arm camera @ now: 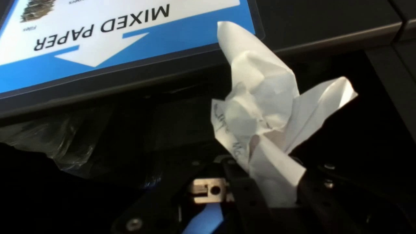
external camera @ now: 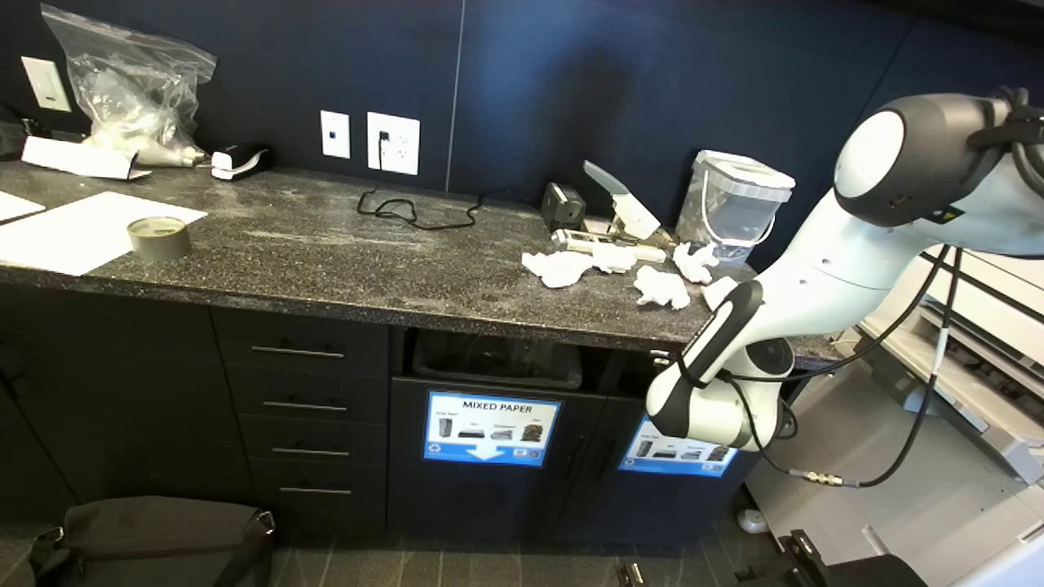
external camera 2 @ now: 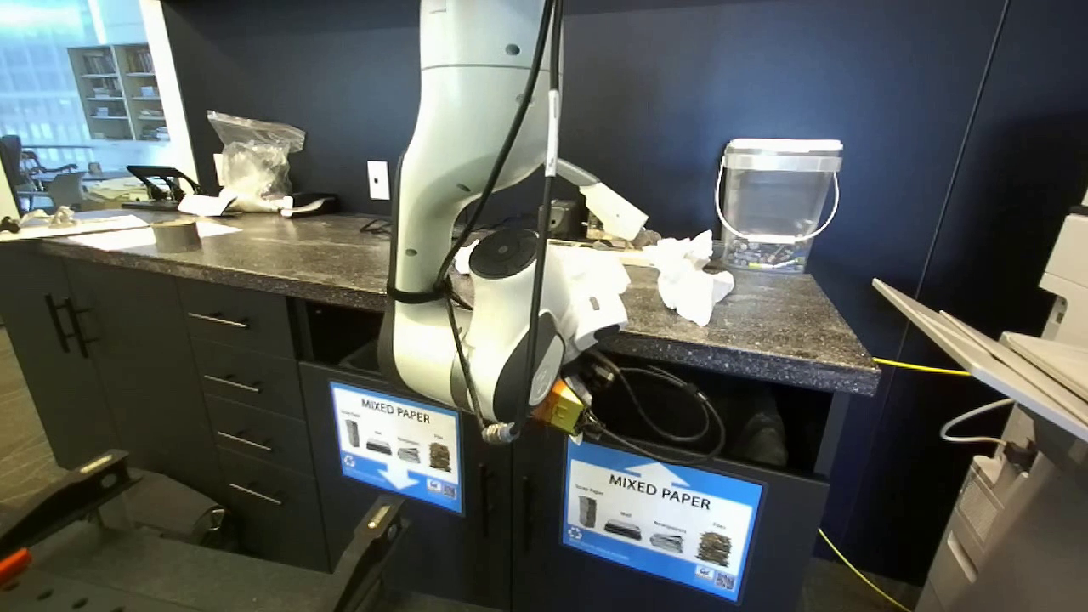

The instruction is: Put four crumpled papers inside the bin on the right

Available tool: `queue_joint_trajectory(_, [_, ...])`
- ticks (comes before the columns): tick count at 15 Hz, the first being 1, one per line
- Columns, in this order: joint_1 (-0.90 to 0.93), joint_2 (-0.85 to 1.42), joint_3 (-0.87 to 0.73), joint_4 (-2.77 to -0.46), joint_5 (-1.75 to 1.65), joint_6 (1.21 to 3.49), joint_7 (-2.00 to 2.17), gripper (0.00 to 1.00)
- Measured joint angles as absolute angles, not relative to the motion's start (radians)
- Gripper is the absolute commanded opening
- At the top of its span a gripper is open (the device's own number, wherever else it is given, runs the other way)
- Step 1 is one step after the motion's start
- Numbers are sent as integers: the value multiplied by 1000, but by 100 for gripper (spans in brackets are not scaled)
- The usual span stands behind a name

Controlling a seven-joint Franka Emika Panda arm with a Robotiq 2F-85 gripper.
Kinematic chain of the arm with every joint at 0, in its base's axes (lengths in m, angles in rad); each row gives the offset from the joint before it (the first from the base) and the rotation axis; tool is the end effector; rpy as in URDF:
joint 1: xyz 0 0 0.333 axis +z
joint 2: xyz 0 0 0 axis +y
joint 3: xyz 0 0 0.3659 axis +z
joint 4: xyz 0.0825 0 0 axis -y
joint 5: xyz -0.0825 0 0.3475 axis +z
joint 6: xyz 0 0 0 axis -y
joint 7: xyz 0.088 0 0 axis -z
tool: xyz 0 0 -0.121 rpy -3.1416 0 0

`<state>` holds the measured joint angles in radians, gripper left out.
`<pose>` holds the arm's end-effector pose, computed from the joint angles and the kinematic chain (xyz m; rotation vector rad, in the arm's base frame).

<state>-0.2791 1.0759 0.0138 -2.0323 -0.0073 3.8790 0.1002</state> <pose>0.5816 -0.1581 0.0642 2.8157 -0.5273 1.1598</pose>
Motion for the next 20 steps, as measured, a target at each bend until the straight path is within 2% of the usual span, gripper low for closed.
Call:
queue_joint_trajectory(4, [-289, 1120, -1, -2002, -174, 3973, 97, 8])
queue_joint_trajectory(9, [-341, 1250, -15, -1826, -430, 3976, 67, 8])
queue_joint_trajectory(18, [-321, 1479, -61, -1525, -496, 4059, -35, 7])
queue_joint_trajectory(19, [-316, 1493, -69, -1504, -496, 4059, -35, 35])
queue_joint_trajectory(20, [-311, 1497, -76, -1497, -495, 4060, -35, 36])
